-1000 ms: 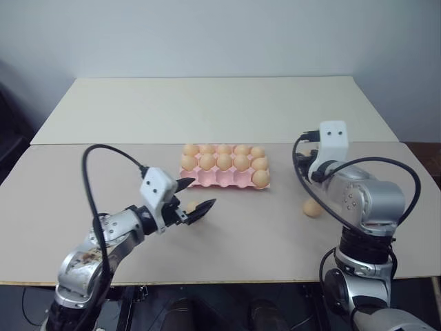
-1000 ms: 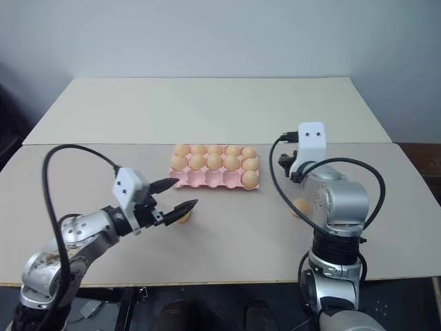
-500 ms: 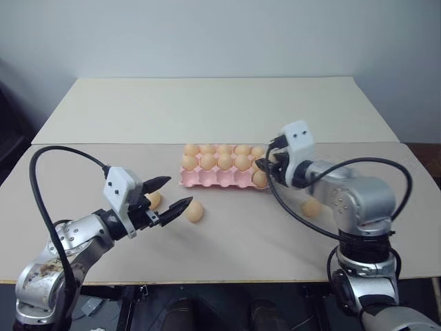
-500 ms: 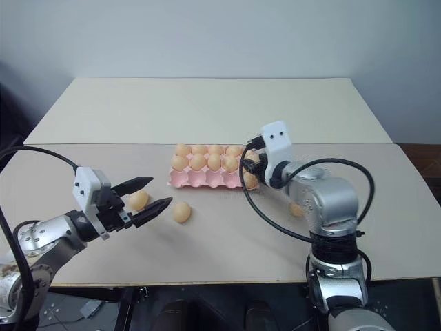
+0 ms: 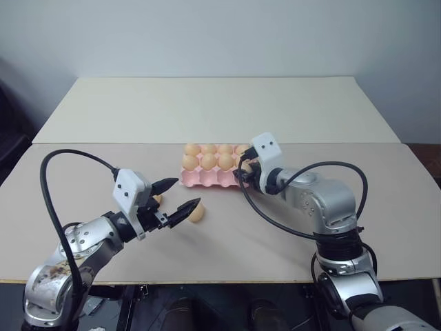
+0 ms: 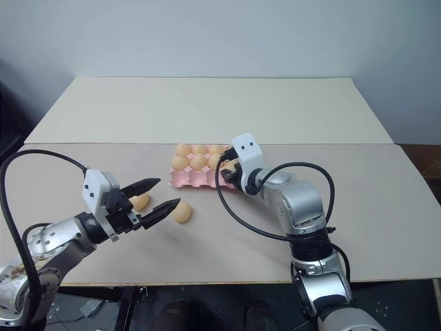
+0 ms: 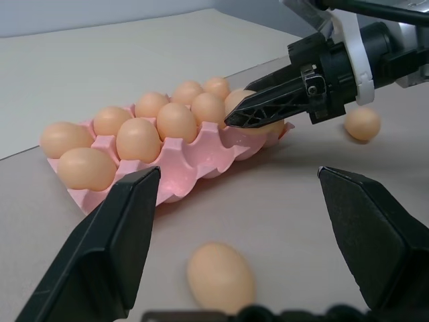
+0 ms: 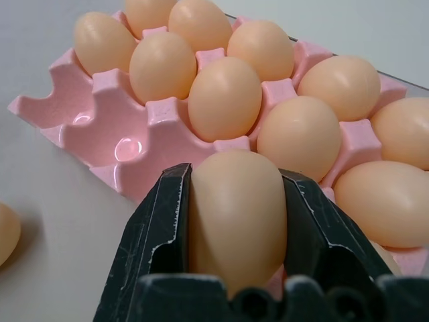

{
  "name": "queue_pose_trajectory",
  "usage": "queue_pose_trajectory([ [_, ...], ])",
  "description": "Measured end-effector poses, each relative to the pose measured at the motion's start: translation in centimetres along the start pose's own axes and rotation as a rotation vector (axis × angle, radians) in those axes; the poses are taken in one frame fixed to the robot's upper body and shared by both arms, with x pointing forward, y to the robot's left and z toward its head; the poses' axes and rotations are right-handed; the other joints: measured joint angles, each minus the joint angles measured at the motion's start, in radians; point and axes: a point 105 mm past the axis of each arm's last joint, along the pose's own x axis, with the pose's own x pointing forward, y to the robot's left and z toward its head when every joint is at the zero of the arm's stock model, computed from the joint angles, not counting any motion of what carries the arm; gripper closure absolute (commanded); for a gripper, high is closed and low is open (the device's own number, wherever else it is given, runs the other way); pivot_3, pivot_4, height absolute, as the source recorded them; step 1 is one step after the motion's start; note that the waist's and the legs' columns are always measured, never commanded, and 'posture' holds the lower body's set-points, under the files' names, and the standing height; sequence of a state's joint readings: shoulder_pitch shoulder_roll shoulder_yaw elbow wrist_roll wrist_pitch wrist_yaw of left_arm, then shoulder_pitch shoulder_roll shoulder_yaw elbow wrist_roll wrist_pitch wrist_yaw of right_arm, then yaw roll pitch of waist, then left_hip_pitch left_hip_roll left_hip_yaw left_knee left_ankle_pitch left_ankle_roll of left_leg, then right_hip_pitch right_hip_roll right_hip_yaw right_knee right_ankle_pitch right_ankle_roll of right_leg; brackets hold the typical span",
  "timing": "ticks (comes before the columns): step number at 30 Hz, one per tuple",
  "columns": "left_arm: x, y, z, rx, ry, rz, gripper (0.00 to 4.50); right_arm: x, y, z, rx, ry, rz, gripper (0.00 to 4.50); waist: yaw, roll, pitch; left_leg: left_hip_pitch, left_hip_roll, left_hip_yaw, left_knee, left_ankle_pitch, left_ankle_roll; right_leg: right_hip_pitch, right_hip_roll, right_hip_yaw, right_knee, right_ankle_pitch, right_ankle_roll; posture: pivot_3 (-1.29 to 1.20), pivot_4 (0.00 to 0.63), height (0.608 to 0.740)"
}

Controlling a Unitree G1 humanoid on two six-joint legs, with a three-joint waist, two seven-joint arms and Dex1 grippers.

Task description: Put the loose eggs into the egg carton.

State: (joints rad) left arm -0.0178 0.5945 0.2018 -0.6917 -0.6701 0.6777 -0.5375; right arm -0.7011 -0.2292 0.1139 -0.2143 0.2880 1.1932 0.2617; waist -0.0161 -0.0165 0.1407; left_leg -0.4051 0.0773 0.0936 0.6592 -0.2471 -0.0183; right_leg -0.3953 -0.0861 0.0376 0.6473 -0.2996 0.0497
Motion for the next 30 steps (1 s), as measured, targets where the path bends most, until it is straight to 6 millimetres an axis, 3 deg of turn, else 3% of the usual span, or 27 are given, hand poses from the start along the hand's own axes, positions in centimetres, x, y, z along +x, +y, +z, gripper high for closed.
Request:
queue_pose_trajectory([
  [3,0.0,0.0,0.0,0.000,0.000,0.000,0.40,0.2,-0.1,0.0,0.006,-0.004,0.001,2.92,0.000,0.000,0.000,0.000,0.000,0.000,0.000,0.000,0.000,0.000,0.000,0.000,0.000,0.000,0.000,0.00,0.150,0.740],
  [11,0.0,0.0,0.0,0.000,0.000,-0.001,0.40,0.4,-0.4,0.4,0.003,-0.023,-0.017,0.13,0.000,0.000,0.000,0.000,0.000,0.000,0.000,0.000,0.000,0.000,0.000,0.000,0.000,0.000,0.000,0.00,0.150,0.740],
  [12,0.0,0.0,0.0,0.000,0.000,-0.002,0.40,0.4,-0.5,0.4,0.003,-0.026,-0.017,0.03,0.000,0.000,0.000,0.000,0.000,0.000,0.000,0.000,0.000,0.000,0.000,0.000,0.000,0.000,0.000,0.00,0.150,0.740],
  [18,0.2,-0.1,0.2,0.002,-0.005,-0.010,0.40,-0.6,-0.6,1.6,-0.021,-0.068,-0.001,0.03,0.001,0.000,0.000,0.000,0.000,0.000,0.000,0.000,0.000,0.000,0.000,0.000,0.000,0.000,0.000,0.00,0.150,0.740],
  [24,0.2,-0.2,0.3,0.013,-0.002,-0.036,0.40,-4.3,-1.5,3.5,-0.107,-0.138,0.090,0.03,0.005,0.000,0.000,-0.001,0.000,0.000,0.000,0.000,0.001,0.001,0.000,-0.001,-0.001,0.000,0.000,0.00,0.150,0.740],
  [26,0.2,-0.2,0.4,0.011,0.000,-0.051,0.40,-5.9,-2.3,3.1,-0.141,-0.122,0.118,0.03,0.008,0.000,0.000,0.000,0.000,-0.001,0.000,-0.001,0.001,0.002,0.000,-0.001,-0.002,0.000,0.000,0.00,0.150,0.740],
  [30,0.2,0.0,0.5,0.008,0.011,-0.083,0.40,-9.4,-4.6,-0.8,-0.161,0.006,0.160,0.03,0.015,-0.001,0.000,0.000,0.000,-0.002,0.000,-0.001,0.002,0.003,0.000,-0.002,-0.004,0.000,0.000,0.00,0.150,0.740],
])
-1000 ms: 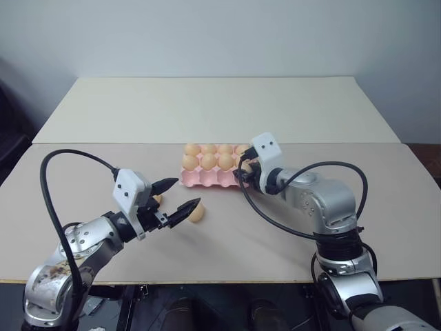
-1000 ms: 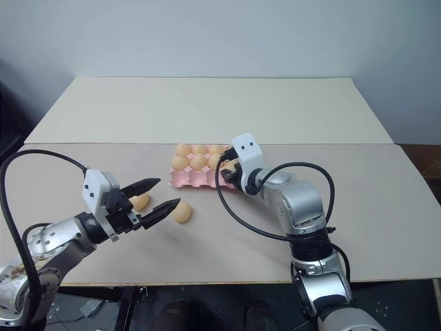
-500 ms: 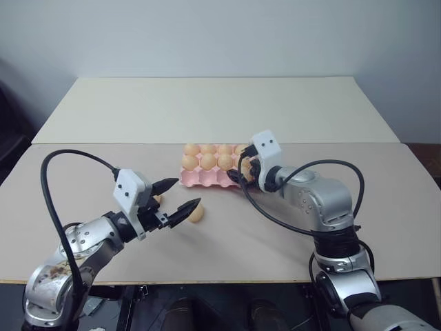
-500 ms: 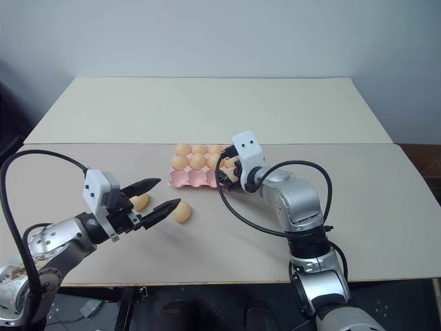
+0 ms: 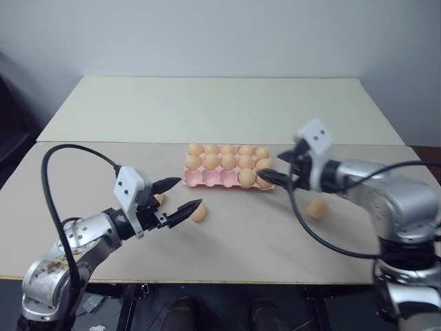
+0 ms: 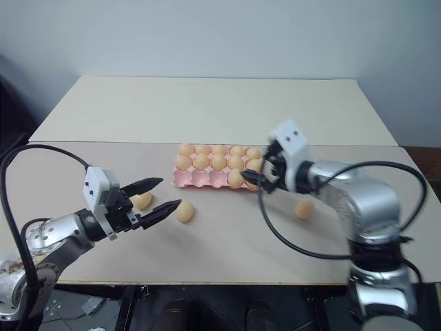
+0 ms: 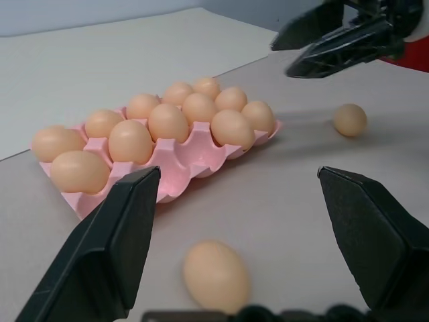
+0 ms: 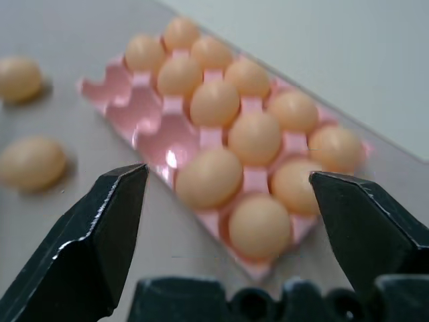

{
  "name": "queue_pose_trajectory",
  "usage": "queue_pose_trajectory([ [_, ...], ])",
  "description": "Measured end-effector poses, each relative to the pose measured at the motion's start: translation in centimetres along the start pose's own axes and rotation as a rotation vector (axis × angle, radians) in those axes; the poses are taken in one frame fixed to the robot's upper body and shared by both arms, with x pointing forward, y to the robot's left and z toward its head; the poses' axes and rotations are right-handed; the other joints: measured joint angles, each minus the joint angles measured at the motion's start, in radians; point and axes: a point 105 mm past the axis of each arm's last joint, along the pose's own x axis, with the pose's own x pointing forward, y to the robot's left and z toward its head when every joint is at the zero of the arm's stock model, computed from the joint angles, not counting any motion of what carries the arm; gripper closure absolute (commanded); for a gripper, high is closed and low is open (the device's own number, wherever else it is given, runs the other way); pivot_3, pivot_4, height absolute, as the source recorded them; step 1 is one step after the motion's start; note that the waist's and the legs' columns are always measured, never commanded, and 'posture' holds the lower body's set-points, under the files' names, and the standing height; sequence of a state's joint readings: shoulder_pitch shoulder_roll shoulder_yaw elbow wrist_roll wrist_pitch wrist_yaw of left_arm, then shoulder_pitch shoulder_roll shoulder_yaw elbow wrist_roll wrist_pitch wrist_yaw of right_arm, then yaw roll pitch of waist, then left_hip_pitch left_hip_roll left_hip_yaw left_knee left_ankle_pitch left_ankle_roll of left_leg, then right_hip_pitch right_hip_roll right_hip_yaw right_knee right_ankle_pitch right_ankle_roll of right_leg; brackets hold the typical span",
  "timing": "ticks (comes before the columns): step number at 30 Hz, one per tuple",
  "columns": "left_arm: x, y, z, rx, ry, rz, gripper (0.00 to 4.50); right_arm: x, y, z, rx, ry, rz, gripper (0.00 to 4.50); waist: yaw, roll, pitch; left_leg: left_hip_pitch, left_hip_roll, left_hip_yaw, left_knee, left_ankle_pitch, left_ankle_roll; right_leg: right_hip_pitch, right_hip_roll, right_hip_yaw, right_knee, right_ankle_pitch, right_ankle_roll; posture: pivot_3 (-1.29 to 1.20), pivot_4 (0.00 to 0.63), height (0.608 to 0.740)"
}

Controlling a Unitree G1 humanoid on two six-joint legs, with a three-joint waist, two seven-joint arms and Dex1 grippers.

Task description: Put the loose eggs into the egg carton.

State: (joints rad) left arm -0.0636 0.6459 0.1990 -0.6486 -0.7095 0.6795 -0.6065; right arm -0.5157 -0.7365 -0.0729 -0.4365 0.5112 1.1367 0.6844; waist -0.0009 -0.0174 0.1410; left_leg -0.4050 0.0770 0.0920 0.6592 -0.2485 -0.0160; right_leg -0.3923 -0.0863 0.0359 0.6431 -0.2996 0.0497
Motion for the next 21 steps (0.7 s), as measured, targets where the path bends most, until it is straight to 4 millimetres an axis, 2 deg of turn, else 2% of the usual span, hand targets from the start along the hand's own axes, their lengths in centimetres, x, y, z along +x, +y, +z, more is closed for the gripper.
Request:
queue_pose_trajectory([
  [4,0.1,0.5,0.0,0.000,0.010,-0.017,0.40,-3.4,-0.7,-2.9,0.004,0.086,0.018,0.03,-0.003,0.000,0.000,0.001,0.000,0.000,0.000,0.000,0.000,0.001,0.000,0.001,0.000,0.000,0.000,0.00,0.150,0.740],
  [9,0.6,1.0,0.2,-0.006,0.007,-0.055,0.40,-7.2,-2.2,-4.3,0.034,0.127,-0.068,0.03,-0.004,-0.001,0.000,0.004,0.000,0.000,0.000,0.000,0.000,0.004,0.000,0.001,0.000,0.000,0.000,0.00,0.150,0.740],
  [15,1.0,1.4,0.6,-0.005,0.005,-0.094,0.40,-9.4,-2.7,-5.0,0.057,0.146,-0.129,0.03,-0.001,-0.001,0.000,0.003,0.000,0.000,0.000,0.000,0.000,0.004,0.000,0.001,0.000,0.000,0.000,0.00,0.150,0.740],
  [21,0.7,1.5,0.3,-0.010,0.031,-0.146,0.40,-10.1,-3.0,-5.1,0.087,0.132,-0.175,0.03,-0.001,-0.001,0.000,0.004,0.000,0.000,0.001,0.000,0.000,0.004,0.000,0.001,0.000,0.000,0.000,0.00,0.150,0.740],
])
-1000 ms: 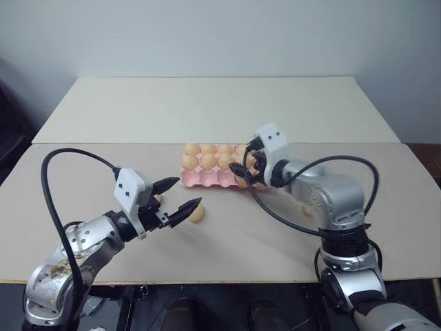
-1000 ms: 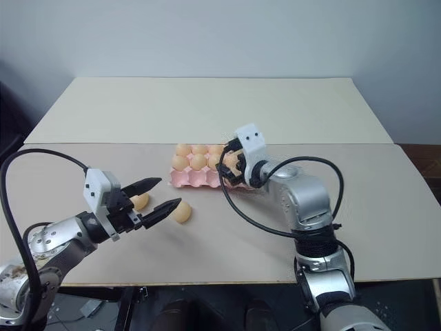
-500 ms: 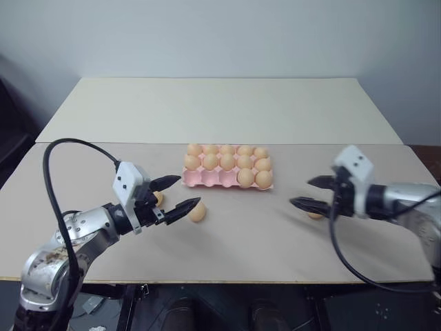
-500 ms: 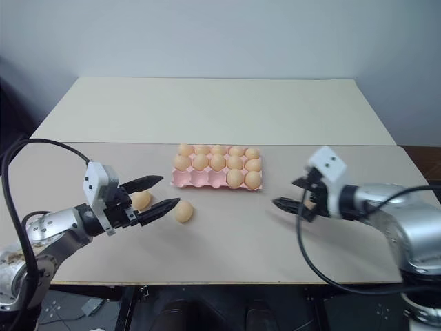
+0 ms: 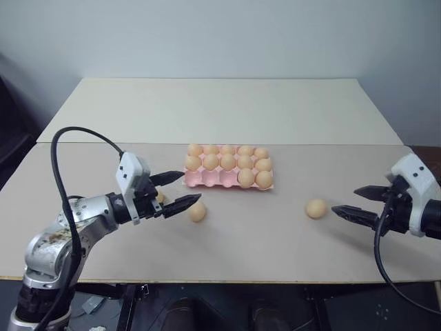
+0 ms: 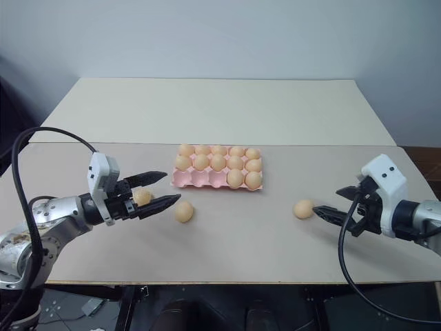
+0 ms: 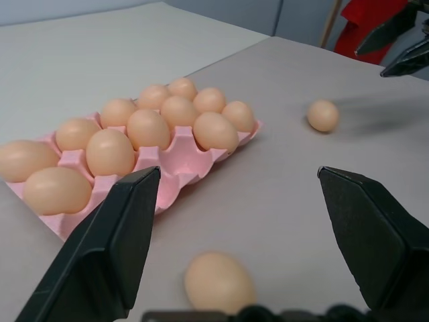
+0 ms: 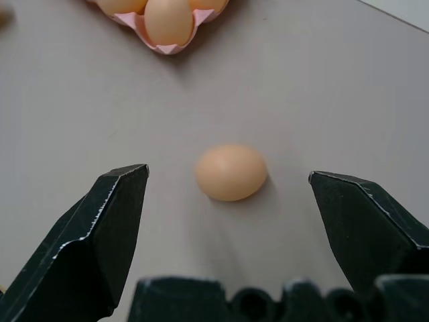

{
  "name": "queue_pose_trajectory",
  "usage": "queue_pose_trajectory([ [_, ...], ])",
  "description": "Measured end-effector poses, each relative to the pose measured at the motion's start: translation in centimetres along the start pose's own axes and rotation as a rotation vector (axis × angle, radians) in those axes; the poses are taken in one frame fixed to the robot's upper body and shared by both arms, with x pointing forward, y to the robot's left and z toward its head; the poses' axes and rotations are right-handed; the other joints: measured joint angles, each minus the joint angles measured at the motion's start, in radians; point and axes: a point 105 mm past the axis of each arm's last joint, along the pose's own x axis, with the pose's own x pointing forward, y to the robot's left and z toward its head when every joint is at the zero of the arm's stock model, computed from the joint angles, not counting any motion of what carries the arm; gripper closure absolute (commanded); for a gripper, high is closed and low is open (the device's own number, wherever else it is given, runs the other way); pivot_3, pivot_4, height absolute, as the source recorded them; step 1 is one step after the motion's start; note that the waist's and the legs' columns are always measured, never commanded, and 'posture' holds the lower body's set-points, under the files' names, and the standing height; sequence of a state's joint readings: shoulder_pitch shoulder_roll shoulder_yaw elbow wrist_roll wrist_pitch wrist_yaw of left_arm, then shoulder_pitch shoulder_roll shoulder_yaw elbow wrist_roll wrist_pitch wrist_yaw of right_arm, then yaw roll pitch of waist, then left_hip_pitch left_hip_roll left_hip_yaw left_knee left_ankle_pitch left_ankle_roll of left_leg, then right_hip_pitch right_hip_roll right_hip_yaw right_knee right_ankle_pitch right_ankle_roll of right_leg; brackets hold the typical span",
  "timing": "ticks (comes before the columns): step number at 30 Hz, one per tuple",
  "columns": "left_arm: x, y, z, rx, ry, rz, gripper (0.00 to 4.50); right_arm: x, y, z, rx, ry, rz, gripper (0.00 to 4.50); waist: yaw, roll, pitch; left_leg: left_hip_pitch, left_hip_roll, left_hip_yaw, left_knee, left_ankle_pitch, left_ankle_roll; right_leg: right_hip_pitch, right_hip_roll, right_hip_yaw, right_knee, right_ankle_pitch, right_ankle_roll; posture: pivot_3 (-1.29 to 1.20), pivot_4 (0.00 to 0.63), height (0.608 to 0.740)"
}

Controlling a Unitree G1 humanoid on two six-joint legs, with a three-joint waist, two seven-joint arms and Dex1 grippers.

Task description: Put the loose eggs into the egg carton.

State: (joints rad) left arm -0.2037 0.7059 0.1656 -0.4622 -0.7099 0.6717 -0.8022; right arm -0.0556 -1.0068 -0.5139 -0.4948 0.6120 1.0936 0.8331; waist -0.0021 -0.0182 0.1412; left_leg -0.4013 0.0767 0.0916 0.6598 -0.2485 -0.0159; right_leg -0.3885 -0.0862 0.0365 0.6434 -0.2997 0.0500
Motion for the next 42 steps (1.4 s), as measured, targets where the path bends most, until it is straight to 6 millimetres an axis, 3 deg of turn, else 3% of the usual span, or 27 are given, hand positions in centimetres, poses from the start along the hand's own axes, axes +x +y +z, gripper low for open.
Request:
queue_pose_trajectory([
  [6,-0.1,-0.8,0.0,0.005,0.009,-0.067,0.40,1.5,-0.6,1.0,0.097,-0.057,-0.111,0.03,-0.003,0.000,0.000,0.000,0.000,0.000,0.000,0.000,0.000,0.000,0.000,0.000,0.000,0.000,0.000,0.00,0.150,0.740],
  [11,0.3,-1.4,-0.1,0.003,0.012,-0.092,0.40,5.0,0.8,1.7,0.249,-0.069,-0.148,0.03,-0.007,0.000,0.000,-0.001,0.000,-0.001,0.000,0.001,-0.001,-0.001,0.000,0.000,0.001,0.000,0.000,0.00,0.150,0.740],
  [16,0.4,-1.6,0.0,0.008,0.008,-0.093,0.40,7.5,2.4,0.4,0.320,0.032,-0.207,0.03,-0.003,0.000,0.000,-0.004,0.000,-0.001,0.000,0.001,-0.001,-0.003,0.000,-0.001,0.001,0.000,0.000,0.00,0.150,0.740],
  [22,0.4,-1.6,-0.1,0.004,0.008,-0.083,0.40,8.0,1.6,-0.5,0.344,0.064,-0.372,0.03,-0.003,0.000,0.000,-0.003,0.000,-0.001,0.000,0.001,-0.001,-0.003,0.000,0.000,0.002,0.000,0.000,0.00,0.150,0.740],
  [29,0.4,-1.6,-0.3,-0.001,0.011,-0.081,0.40,7.5,1.0,0.5,0.322,0.025,-0.486,0.03,-0.011,0.000,0.000,-0.003,0.000,-0.001,0.000,0.001,-0.001,-0.003,0.000,0.000,0.002,0.000,0.000,0.00,0.150,0.740],
  [42,0.5,-1.6,-0.3,-0.003,0.006,-0.080,0.40,8.6,0.9,-1.5,0.466,0.079,-0.636,0.03,-0.011,0.000,-0.001,-0.004,0.000,-0.001,0.000,0.001,-0.001,-0.004,0.000,-0.001,0.002,0.000,0.000,0.00,0.150,0.740],
])
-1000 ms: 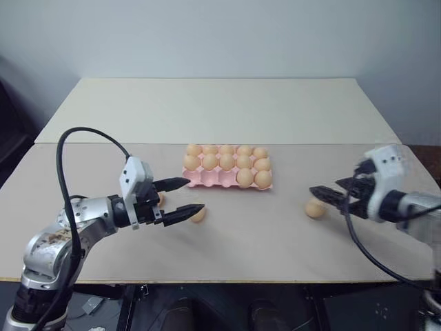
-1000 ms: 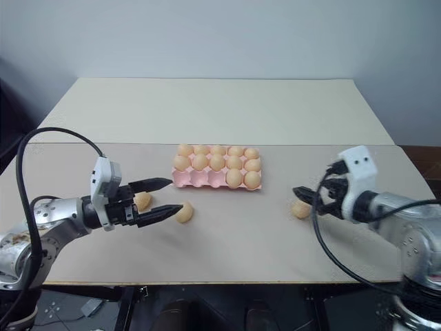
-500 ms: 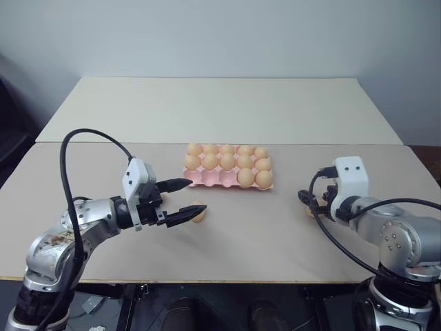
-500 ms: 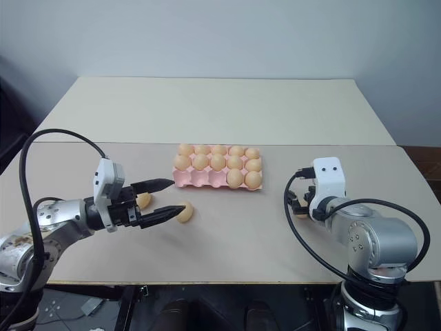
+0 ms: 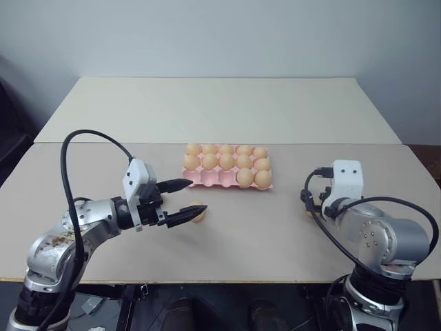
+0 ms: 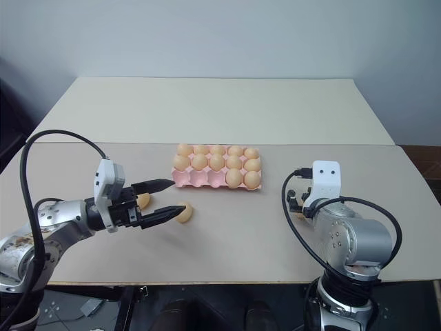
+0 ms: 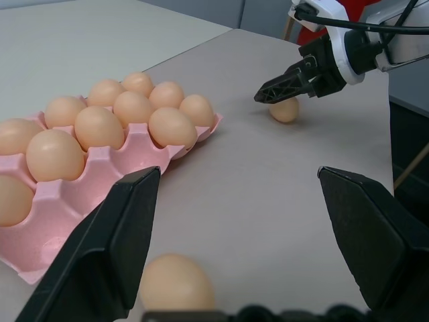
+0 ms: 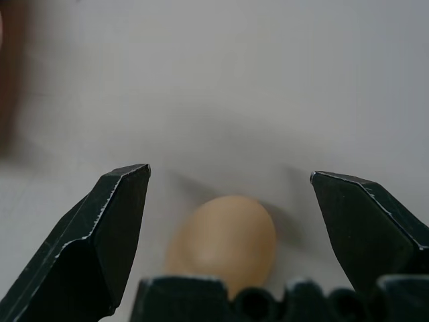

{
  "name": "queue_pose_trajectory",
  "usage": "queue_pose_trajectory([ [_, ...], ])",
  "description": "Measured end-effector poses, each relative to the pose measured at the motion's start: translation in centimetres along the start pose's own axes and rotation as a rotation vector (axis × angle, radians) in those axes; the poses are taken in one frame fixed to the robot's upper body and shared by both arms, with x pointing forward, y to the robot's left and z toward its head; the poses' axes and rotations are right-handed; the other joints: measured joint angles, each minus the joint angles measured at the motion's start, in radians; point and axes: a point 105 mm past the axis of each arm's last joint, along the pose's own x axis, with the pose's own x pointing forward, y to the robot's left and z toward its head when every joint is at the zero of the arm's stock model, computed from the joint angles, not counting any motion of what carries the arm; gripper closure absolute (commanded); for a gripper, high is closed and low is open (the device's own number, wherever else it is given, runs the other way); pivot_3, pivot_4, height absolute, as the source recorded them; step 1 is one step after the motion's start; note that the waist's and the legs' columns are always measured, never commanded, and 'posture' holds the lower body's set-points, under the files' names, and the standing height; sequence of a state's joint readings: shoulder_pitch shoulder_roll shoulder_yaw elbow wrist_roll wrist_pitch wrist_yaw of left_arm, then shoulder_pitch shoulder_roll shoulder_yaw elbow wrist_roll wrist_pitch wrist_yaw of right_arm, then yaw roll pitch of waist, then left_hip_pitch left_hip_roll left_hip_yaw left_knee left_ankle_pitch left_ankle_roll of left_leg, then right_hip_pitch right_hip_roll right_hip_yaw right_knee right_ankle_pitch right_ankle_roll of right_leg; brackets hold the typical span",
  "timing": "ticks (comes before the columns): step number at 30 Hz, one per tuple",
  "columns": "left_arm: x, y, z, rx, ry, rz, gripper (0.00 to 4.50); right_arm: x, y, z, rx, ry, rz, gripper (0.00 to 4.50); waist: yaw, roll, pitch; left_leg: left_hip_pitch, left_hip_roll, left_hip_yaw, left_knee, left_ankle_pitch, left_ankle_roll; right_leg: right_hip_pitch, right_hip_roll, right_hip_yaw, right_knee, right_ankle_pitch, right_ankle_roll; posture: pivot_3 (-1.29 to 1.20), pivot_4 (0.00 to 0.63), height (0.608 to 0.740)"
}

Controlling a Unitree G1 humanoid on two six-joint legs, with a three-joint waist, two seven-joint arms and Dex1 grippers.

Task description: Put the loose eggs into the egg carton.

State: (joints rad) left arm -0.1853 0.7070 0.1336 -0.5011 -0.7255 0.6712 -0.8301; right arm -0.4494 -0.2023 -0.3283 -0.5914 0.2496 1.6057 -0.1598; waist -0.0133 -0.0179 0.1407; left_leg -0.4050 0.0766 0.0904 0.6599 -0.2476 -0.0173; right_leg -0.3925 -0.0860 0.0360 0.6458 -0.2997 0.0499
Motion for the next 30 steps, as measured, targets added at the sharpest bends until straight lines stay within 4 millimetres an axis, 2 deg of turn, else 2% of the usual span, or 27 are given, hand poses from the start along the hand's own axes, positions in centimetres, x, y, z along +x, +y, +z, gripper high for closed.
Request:
queue_pose_trajectory([
  [12,0.0,0.1,0.1,0.015,-0.003,0.008,0.40,0.7,-0.4,-1.2,0.081,0.060,-0.032,0.03,-0.001,0.000,0.000,0.000,0.000,0.000,0.000,0.000,0.000,0.000,0.000,0.000,0.000,0.000,0.000,0.00,0.150,0.740],
  [15,0.0,0.1,0.1,0.015,-0.003,0.008,0.40,0.8,-0.5,-1.6,0.085,0.074,-0.036,0.59,-0.001,0.000,0.000,0.000,0.000,0.000,0.000,0.000,0.000,0.000,0.000,0.000,0.000,0.000,0.000,0.00,0.150,0.740],
  [20,0.0,0.1,0.1,0.015,-0.003,0.009,0.40,0.9,-0.5,-1.9,0.088,0.081,-0.037,2.29,-0.001,0.000,0.000,0.000,0.000,0.000,0.000,0.000,0.000,0.000,0.000,0.000,0.000,0.000,0.000,0.00,0.150,0.740],
  [21,0.0,0.1,0.1,0.015,-0.003,0.009,0.40,0.9,-0.5,-1.9,0.088,0.080,-0.037,2.48,-0.001,0.000,0.000,0.000,0.000,0.000,0.000,0.000,0.000,0.000,0.000,0.000,0.000,0.000,0.000,0.00,0.150,0.740],
  [26,0.0,0.2,0.0,0.015,-0.002,0.014,0.40,0.7,-0.3,-1.1,0.031,0.056,-0.018,2.59,-0.001,0.000,0.000,0.000,0.000,0.000,0.000,0.000,0.000,0.000,0.000,0.000,0.000,0.000,0.000,0.00,0.150,0.740],
  [30,-0.3,0.4,-0.4,0.004,0.003,0.049,0.40,-0.6,1.4,0.9,-0.065,-0.043,0.086,2.60,-0.004,0.000,0.000,0.000,0.000,0.000,-0.001,0.000,0.000,-0.001,0.000,0.000,0.000,0.000,0.000,0.00,0.150,0.740],
])
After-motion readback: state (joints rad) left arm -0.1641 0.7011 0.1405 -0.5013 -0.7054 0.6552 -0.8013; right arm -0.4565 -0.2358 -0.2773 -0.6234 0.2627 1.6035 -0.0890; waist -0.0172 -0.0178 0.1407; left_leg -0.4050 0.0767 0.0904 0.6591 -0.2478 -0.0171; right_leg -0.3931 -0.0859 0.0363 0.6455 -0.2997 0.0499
